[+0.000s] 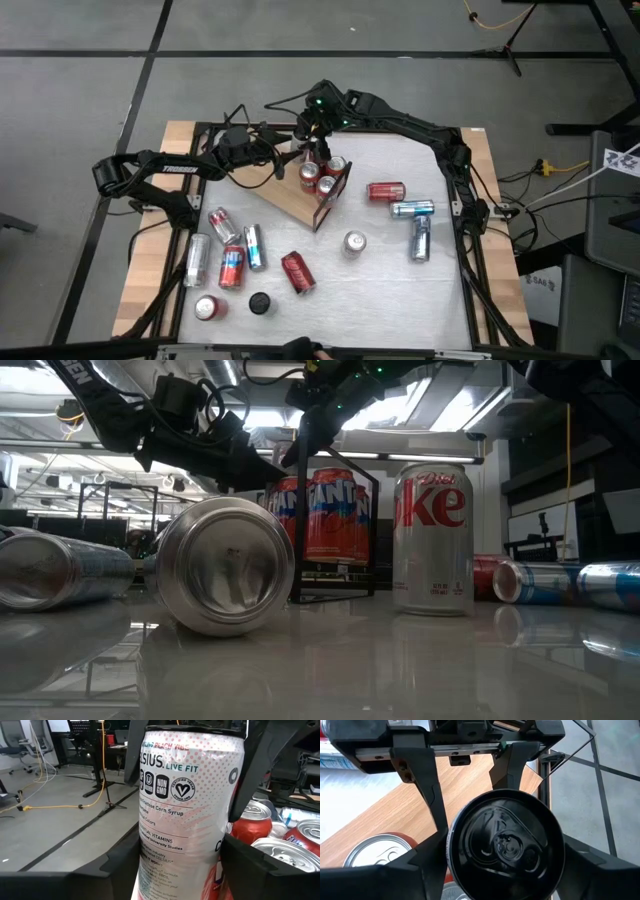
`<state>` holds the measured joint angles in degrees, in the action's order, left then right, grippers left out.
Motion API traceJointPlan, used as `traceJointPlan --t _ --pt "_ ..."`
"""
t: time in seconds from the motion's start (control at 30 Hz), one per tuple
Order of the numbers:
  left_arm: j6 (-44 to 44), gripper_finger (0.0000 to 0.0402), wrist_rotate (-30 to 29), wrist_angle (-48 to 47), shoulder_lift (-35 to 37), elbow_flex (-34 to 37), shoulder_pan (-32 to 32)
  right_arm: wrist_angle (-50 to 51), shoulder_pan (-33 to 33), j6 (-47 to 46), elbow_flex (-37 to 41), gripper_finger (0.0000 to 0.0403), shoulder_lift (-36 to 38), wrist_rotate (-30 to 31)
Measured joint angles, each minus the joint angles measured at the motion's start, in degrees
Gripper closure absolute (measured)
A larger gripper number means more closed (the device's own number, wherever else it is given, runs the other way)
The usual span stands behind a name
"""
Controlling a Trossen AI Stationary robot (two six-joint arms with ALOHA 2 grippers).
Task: Pick and place cans onto a shelf
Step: Put the top pink/white soda can on the shelf
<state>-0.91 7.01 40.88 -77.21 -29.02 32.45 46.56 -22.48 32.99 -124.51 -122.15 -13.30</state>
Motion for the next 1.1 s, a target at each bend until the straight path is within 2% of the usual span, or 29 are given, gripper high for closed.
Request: traceJointPlan --t 0.23,0.53,0.67,1.1 --pt "0.33 0.015 -0.32 -1.23 0.04 -0.08 0.0 -0.08 0.0 -1.37 0.02 0.014 0.0 0.13" --pt "0.42 0.0149 -1.66 -2.96 0.11 -0.15 0.0 -0.42 0.0 -2.69 0.07 0.0138 -0.52 0.31" --pt "0.46 0.0149 -4.8 -4.91 0.01 -0.1 -0.01 -1.13 0.24 -3.0 0.0 0.0138 -1.98 1.96" --pt "0.33 0.0148 -5.0 -6.01 -0.09 0.04 0.04 -0.82 0.33 -4.4 -0.04 0.0137 -2.86 4.12"
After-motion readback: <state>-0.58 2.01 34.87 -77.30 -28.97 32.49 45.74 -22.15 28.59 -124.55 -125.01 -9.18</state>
